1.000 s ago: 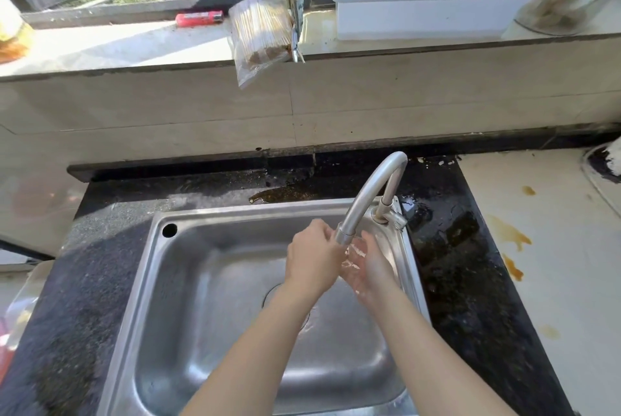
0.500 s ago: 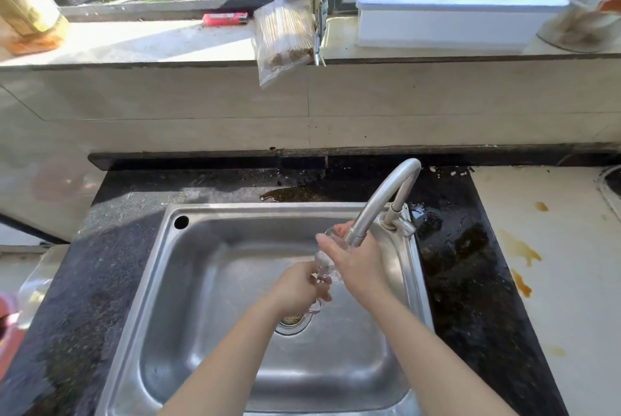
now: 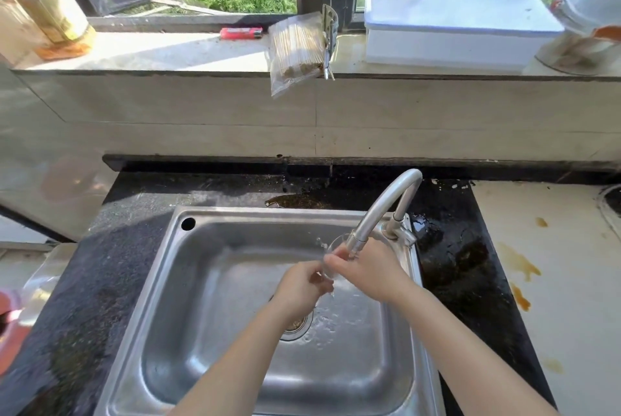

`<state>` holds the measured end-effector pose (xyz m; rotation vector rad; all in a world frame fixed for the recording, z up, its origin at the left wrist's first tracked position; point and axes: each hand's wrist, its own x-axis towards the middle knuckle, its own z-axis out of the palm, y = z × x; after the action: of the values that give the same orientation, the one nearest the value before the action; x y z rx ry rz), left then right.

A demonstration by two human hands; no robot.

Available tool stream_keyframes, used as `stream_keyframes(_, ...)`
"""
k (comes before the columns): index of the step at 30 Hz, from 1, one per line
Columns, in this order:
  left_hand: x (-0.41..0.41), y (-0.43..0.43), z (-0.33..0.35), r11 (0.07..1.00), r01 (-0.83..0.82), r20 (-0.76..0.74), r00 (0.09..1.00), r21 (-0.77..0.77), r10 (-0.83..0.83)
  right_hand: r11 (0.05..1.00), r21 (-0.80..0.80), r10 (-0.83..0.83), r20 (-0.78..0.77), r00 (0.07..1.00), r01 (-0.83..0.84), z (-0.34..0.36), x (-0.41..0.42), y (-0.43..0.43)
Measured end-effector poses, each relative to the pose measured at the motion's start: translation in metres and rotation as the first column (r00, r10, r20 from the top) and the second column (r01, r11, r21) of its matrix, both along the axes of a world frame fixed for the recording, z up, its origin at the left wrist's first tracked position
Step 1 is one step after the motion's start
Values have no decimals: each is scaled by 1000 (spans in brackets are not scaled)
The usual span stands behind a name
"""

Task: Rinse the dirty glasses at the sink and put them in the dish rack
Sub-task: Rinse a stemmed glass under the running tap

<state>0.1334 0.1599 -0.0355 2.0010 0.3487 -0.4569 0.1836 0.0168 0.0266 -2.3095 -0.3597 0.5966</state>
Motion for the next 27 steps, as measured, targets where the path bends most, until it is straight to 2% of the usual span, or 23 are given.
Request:
stream_keyframes(3,-5,0,1,993,-40,6,999,-112,41,991,7,136,50,990,-136,4,-3,-2)
stream_keyframes(6,-4,-7,3,982,-87,-29,996,-166,84,993,68,82,154,985,-93,4,-8,-2)
stream_keyframes(8,-1,-12,-1,987,-62,-7,998,-150,62,992,-2,122,156,980,-123,3,-7,-2)
stream_keyframes(10,1,-16,-4,993,-27,30,999,-117,30,958,-155,264,138,955,-243,6,-2,-5)
stream_keyframes(12,2,-17,-9,992,-26,56,998,-123,33,938,-173,316,65,946,-302,13,4,-9)
stream_keyframes(15,3,-16,-13,987,-19,58,998,-159,28,963,-118,244,10,970,-241,15,8,-13)
stream_keyframes(18,4,-18,-11,977,14,20,1000,-212,-10,999,-38,-6,99,995,10,5,7,-11)
stream_keyframes(20,4,-20,-9,970,-3,-7,1000,-243,1,994,-7,-109,139,984,111,4,6,-10)
stream_keyframes(24,2,-11,-13,987,-11,39,999,-158,17,994,-74,82,39,996,-79,4,0,-9)
stream_keyframes(25,1,-8,-13,988,15,39,999,-151,-9,994,-73,84,33,996,-82,3,0,-9)
stream_keyframes(27,1,-11,-9,982,47,12,999,-181,-45,999,-50,-14,92,996,19,0,3,-9)
